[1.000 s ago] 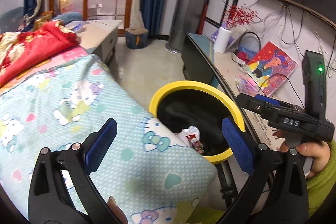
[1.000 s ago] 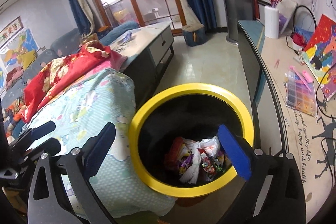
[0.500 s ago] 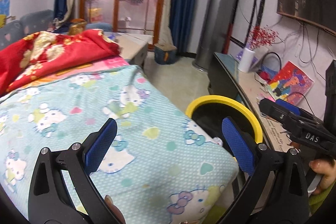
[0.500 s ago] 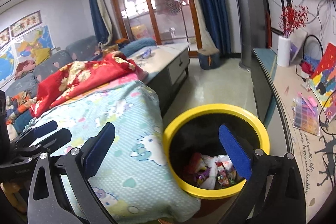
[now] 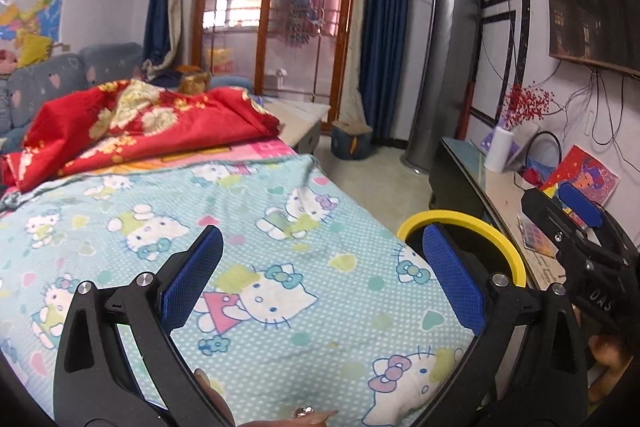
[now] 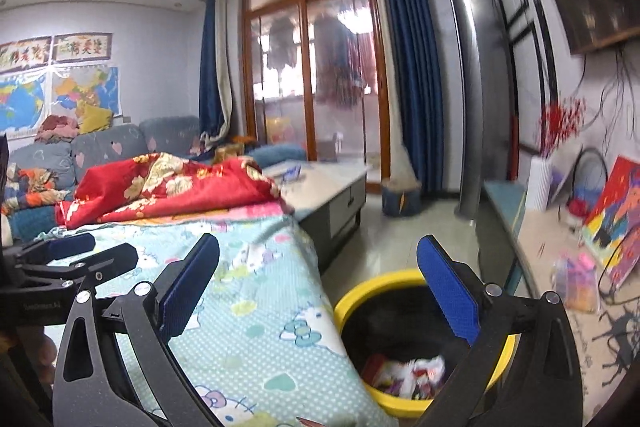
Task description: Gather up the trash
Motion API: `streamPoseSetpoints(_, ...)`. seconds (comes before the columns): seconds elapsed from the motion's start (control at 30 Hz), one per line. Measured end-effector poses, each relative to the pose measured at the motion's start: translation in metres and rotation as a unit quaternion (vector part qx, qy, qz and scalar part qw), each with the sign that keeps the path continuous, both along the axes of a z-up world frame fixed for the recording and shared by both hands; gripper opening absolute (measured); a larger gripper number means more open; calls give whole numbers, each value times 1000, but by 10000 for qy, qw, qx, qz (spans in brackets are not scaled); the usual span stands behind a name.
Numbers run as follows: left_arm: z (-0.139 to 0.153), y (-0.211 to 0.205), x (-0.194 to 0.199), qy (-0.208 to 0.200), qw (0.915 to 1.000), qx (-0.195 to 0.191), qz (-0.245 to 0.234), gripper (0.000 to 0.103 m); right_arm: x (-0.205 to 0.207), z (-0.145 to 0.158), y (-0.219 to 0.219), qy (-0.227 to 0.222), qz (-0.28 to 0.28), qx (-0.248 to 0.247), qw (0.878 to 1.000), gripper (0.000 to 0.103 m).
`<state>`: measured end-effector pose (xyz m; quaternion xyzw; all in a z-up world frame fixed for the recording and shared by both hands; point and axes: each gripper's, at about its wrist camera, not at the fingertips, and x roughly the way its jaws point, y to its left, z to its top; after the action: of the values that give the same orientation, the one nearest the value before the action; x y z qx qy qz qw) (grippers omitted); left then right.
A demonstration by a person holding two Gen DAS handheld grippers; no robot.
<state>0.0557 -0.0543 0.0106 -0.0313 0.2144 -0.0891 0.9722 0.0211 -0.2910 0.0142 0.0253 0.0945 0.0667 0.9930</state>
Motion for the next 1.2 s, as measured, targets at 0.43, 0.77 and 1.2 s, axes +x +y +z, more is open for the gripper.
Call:
streamPoseSetpoints(0.43, -8, 7, -9, -219, 9997, -84, 112, 92, 2, -23, 9, 55, -267, -129, 9995, 96)
streamPoseSetpoints(0.77, -20, 8, -8, -76, 9999, -68, 133, 92, 10, -35, 10, 266, -255, -99, 9993, 96)
streamPoseSetpoints(1.2, -20, 9, -8, -83, 9999, -68, 133, 92, 10, -37, 8, 287, -275, -42, 9992, 96)
